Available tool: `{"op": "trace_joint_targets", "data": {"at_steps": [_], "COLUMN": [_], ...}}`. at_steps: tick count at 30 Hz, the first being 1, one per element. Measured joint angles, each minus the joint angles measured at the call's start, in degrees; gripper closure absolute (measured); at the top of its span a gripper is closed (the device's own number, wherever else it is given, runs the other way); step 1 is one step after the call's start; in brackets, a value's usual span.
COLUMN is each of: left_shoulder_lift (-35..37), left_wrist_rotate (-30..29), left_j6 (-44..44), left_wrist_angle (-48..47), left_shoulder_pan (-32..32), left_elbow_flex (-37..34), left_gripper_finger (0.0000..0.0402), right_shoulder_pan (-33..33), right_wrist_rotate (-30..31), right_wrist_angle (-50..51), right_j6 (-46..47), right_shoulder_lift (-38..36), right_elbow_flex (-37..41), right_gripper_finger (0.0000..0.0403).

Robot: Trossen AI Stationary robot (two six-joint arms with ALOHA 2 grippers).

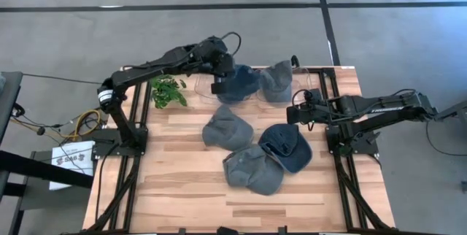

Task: Pick & Place hat
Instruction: Put the left blue cap into the left transparent bin

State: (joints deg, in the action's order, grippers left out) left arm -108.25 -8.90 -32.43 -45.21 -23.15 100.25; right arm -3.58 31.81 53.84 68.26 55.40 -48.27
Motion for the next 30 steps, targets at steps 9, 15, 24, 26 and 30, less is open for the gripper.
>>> {"op": "trace_joint_targets", "data": {"at_steps": [9,15,24,26,30], "left_shoulder_lift": [3.35,3.34,3.30,3.33,3.31], "left_wrist_rotate": [-0.13,3.42,3.33,2.37,1.99], "left_j6": [-3.30,1.37,8.79,11.61,16.23], "left_wrist_angle": [4.51,3.28,13.19,12.80,9.67], "left_shoulder_pan": [-2.10,-5.62,-6.78,-6.81,-7.31], "left_elbow_flex": [0.13,-7.29,-21.36,-22.44,-22.99], "left_gripper_finger": [0.0401,0.0401,0.0401,0.0400,0.0383], "right_shoulder_pan": [3.24,5.52,6.00,6.00,6.00], "right_wrist_rotate": [-0.02,-0.17,-0.33,-0.33,-0.31], "right_wrist_angle": [-0.20,-0.40,-0.91,-1.48,-3.31], "right_j6": [0.78,0.75,0.76,0.75,0.39], "right_shoulder_lift": [0.00,0.00,0.00,0.00,0.00], "right_elbow_flex": [0.00,0.00,0.00,0.00,0.00], "right_gripper_finger": [0.0138,0.0138,0.0138,0.0138,0.0138]}}
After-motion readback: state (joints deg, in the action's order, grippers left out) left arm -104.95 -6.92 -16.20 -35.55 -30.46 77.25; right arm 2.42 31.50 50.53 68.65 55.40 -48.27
